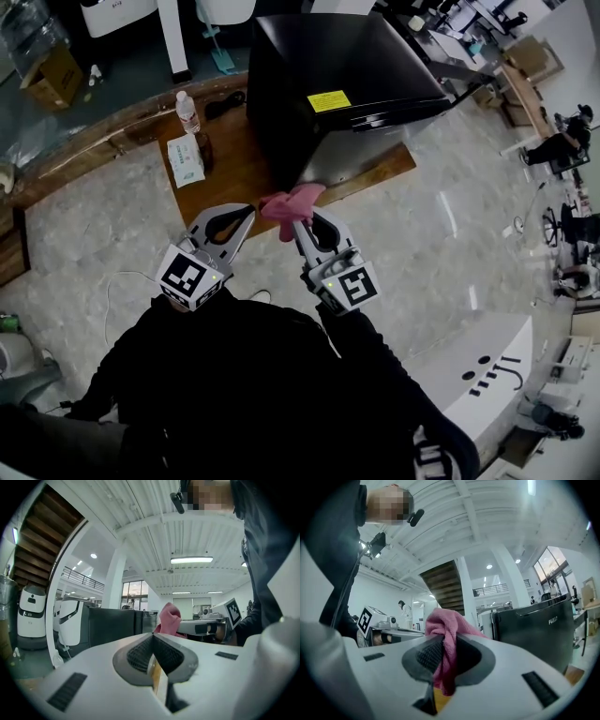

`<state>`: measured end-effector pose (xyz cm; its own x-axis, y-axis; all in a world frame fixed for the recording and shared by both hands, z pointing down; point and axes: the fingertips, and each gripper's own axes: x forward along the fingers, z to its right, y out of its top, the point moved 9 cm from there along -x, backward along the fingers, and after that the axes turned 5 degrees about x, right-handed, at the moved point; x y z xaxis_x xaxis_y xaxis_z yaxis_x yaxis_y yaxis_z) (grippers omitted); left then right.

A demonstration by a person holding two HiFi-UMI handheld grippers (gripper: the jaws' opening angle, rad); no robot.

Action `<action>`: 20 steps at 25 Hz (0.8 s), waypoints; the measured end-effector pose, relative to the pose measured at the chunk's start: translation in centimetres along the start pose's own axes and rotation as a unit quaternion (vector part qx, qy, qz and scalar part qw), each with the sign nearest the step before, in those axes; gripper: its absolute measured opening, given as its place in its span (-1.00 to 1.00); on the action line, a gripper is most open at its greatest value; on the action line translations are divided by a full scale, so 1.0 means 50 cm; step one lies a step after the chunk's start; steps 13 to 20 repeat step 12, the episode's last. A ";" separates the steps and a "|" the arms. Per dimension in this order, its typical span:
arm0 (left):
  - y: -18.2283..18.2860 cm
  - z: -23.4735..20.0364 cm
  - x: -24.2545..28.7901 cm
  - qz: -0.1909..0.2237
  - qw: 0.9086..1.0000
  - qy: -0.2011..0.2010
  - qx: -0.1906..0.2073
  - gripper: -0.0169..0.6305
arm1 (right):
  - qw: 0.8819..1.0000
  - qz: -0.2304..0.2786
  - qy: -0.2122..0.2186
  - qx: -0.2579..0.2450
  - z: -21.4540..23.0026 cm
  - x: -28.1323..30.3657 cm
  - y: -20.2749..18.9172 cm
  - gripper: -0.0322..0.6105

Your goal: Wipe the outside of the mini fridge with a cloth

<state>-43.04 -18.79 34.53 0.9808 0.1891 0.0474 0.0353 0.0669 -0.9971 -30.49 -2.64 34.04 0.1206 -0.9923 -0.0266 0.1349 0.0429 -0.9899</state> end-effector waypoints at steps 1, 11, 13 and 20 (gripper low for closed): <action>0.001 0.011 -0.003 -0.001 1.000 0.002 0.002 -0.93 | 1.000 0.000 0.002 -0.004 -0.002 -0.009 0.001 -0.71; 0.021 0.072 -0.031 -0.013 1.000 0.020 0.004 -0.93 | 1.000 -0.010 0.015 -0.014 -0.015 -0.076 0.021 -0.71; 0.024 0.075 -0.032 -0.013 1.000 0.021 0.005 -0.93 | 1.000 -0.010 0.016 -0.015 -0.016 -0.079 0.023 -0.71; 0.024 0.075 -0.032 -0.013 1.000 0.021 0.005 -0.93 | 1.000 -0.010 0.016 -0.015 -0.016 -0.079 0.023 -0.71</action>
